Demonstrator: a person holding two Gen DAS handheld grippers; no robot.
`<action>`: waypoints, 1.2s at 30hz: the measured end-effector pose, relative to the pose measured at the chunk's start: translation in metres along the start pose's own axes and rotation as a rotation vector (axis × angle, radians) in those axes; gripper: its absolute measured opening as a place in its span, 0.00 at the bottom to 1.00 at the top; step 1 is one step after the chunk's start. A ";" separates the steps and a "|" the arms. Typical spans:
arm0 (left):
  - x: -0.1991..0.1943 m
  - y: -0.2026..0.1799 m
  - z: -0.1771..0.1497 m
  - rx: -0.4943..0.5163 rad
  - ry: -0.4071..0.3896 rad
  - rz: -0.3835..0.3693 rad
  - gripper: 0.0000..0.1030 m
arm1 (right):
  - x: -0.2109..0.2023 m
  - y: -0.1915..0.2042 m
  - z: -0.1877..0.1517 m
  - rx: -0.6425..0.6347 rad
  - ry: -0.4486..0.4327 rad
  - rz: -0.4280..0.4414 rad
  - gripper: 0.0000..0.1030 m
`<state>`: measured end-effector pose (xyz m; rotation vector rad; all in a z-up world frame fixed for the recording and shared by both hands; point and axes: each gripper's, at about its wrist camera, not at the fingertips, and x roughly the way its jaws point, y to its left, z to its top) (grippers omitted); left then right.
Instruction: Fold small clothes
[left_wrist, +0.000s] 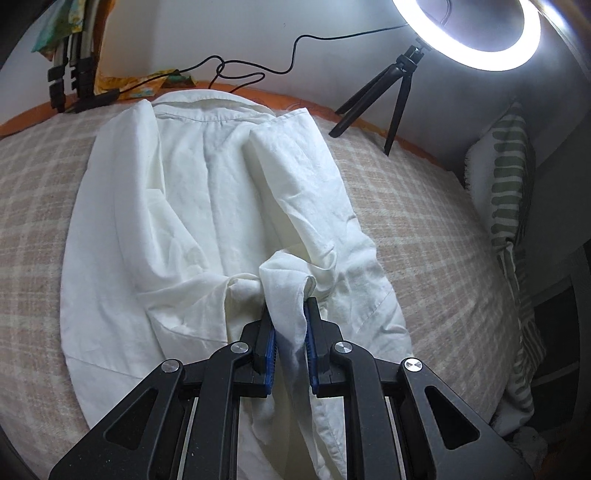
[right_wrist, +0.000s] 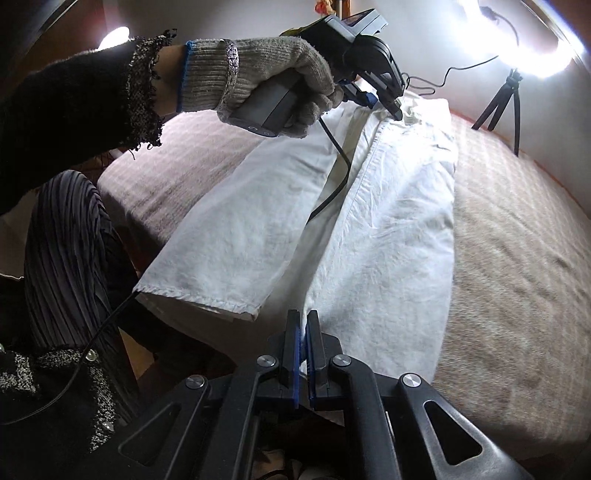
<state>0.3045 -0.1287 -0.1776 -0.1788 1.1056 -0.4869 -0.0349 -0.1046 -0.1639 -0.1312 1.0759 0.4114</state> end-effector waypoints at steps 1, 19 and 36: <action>0.001 -0.001 -0.001 0.017 -0.001 0.011 0.11 | 0.000 0.001 -0.001 0.003 0.004 0.002 0.00; -0.116 -0.008 -0.013 0.126 -0.151 -0.044 0.45 | -0.071 -0.076 -0.008 0.201 -0.157 0.169 0.16; -0.288 -0.008 -0.121 -0.004 -0.226 -0.483 0.45 | -0.029 -0.089 0.033 0.129 -0.149 0.126 0.20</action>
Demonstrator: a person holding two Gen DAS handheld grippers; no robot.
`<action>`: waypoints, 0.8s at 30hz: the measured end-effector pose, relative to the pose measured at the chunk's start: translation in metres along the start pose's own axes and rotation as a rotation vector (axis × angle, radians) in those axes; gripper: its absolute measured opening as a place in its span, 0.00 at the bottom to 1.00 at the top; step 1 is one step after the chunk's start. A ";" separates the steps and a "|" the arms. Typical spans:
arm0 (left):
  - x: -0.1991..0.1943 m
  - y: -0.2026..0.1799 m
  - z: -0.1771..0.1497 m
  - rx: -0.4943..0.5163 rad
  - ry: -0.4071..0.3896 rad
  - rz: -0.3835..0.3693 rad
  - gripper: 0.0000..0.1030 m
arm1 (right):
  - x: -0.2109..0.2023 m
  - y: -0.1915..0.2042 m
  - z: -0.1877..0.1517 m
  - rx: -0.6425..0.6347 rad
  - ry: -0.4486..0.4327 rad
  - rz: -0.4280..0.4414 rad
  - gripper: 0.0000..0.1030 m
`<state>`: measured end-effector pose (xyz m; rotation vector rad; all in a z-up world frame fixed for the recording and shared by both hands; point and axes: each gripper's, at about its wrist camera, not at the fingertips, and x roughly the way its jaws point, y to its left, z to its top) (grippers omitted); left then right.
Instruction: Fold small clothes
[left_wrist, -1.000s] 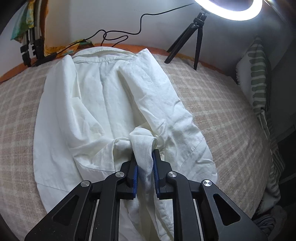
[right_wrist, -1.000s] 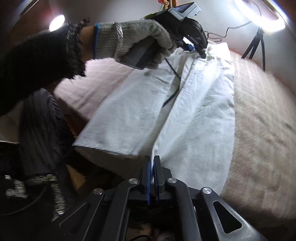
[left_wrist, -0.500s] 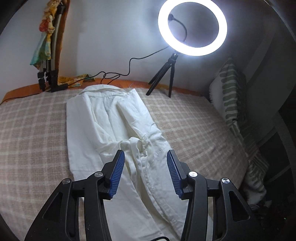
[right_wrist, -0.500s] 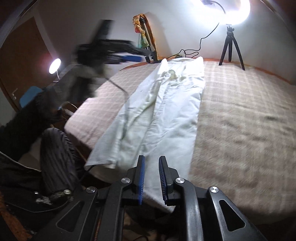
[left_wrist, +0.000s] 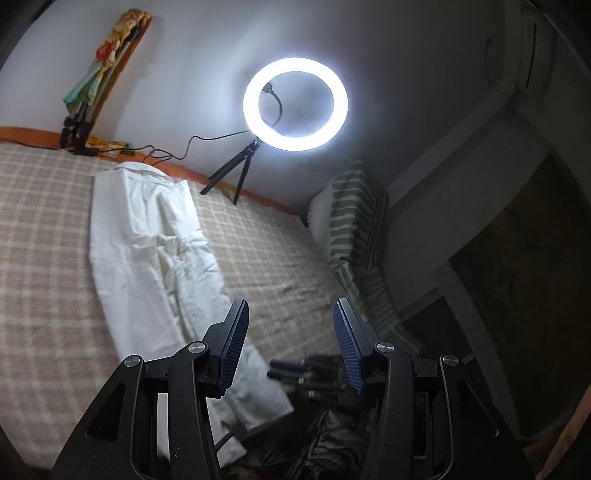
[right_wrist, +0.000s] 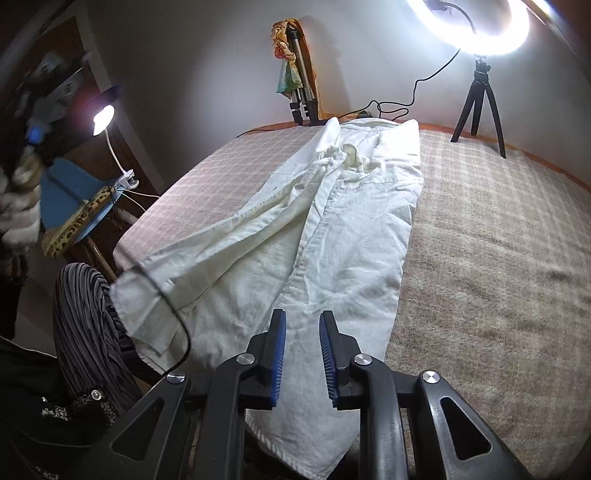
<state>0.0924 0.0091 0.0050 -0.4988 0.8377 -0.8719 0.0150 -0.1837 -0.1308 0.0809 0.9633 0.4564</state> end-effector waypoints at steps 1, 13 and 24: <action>-0.005 0.000 -0.006 -0.001 0.004 0.002 0.45 | 0.001 -0.001 0.000 -0.002 0.003 -0.003 0.20; -0.031 -0.006 -0.093 -0.162 0.081 -0.046 0.45 | 0.019 0.029 0.037 -0.106 -0.010 0.053 0.20; 0.010 0.064 -0.122 -0.044 0.141 0.341 0.45 | 0.082 0.075 0.041 -0.211 0.074 0.134 0.23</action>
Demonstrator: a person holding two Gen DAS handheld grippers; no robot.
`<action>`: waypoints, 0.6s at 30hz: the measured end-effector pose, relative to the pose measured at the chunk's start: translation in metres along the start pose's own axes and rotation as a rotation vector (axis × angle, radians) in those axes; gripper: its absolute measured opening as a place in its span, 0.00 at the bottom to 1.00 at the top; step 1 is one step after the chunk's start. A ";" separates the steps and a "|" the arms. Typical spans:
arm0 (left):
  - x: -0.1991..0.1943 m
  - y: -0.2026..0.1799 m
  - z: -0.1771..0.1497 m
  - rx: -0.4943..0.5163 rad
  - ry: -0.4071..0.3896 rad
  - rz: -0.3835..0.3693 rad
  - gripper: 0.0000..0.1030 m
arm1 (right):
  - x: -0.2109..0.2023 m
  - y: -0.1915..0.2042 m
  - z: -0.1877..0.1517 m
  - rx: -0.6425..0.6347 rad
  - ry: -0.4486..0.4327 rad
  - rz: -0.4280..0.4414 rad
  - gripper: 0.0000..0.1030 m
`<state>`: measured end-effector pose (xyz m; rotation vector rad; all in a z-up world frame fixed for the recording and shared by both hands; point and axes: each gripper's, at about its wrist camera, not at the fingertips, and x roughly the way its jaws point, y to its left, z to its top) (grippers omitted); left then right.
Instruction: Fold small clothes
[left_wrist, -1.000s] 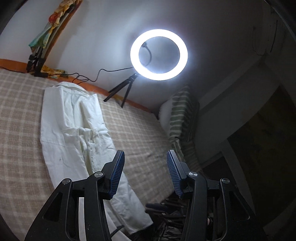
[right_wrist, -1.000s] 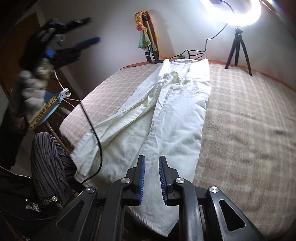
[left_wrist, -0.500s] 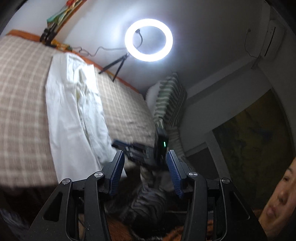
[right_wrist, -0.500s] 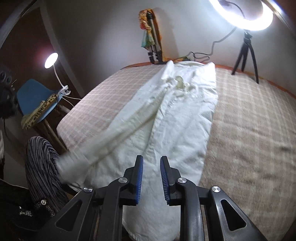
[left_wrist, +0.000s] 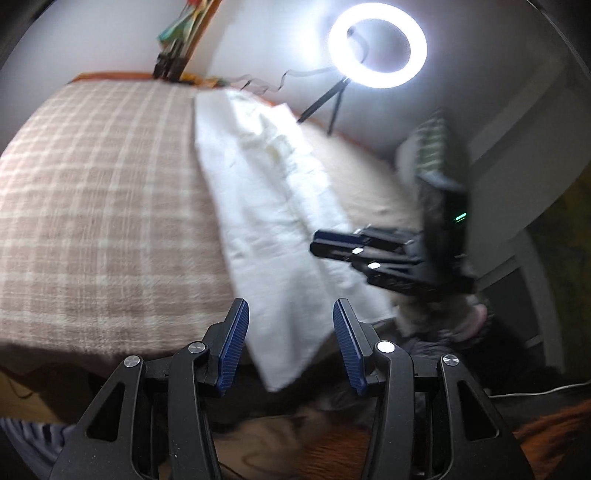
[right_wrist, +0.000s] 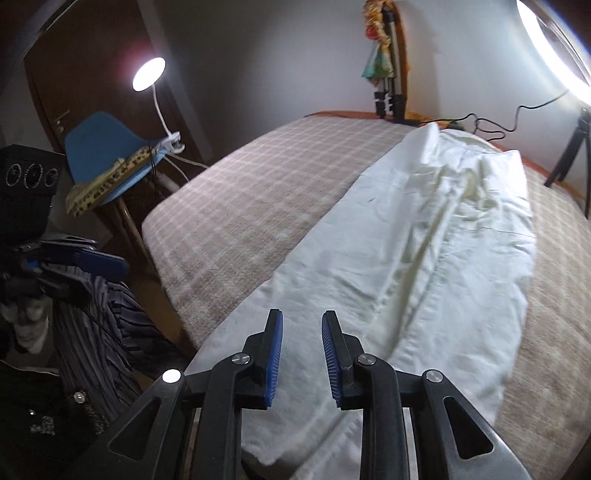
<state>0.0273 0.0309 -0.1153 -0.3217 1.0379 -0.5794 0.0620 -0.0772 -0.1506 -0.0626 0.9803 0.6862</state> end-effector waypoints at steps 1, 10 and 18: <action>0.011 0.002 -0.002 0.003 0.013 0.011 0.45 | 0.009 0.003 0.000 -0.010 0.019 -0.003 0.23; 0.087 -0.005 -0.023 0.133 0.135 0.066 0.45 | 0.020 0.006 -0.034 0.005 0.132 0.024 0.24; 0.069 0.003 -0.037 0.081 0.139 0.021 0.45 | -0.073 -0.026 -0.080 0.160 0.023 -0.035 0.41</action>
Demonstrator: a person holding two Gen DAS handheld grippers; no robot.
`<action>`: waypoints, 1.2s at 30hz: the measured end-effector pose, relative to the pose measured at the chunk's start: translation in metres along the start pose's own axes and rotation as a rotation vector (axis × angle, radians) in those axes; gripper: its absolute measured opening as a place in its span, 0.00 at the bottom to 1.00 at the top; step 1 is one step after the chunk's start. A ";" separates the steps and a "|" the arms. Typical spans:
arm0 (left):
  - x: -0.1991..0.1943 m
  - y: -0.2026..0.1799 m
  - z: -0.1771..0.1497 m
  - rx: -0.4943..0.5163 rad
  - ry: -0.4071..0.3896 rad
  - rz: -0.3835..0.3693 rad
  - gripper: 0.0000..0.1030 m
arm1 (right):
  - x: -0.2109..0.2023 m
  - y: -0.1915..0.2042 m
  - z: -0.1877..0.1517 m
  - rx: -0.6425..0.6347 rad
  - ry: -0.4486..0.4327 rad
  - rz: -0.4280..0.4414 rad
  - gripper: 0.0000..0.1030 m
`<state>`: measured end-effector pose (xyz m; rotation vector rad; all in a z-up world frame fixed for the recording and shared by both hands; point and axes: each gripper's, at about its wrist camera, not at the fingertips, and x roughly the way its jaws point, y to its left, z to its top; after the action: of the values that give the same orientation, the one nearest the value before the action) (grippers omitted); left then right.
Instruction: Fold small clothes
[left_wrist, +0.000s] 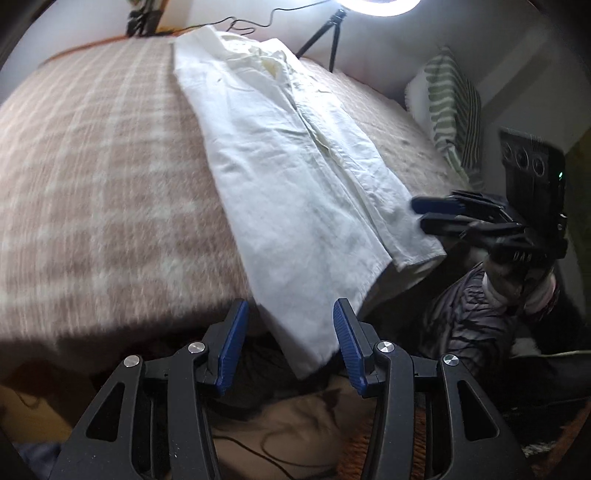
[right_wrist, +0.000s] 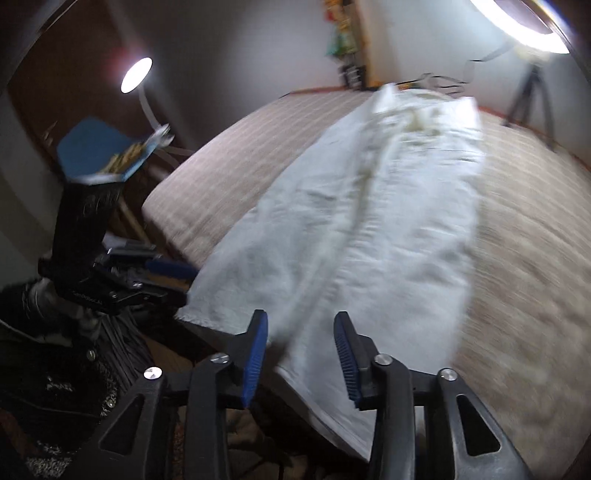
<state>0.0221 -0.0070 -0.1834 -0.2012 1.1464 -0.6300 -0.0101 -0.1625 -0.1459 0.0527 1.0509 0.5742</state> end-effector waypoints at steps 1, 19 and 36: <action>0.000 0.002 -0.001 -0.017 -0.001 -0.009 0.45 | -0.009 -0.010 -0.004 0.037 -0.012 -0.016 0.42; 0.040 0.030 -0.008 -0.271 0.080 -0.207 0.55 | 0.005 -0.093 -0.071 0.511 0.106 0.218 0.44; 0.028 0.026 -0.015 -0.344 0.028 -0.414 0.09 | -0.003 -0.067 -0.053 0.525 0.018 0.376 0.05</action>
<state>0.0252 0.0008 -0.2237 -0.7394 1.2461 -0.7961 -0.0270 -0.2334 -0.1912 0.7188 1.1961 0.6212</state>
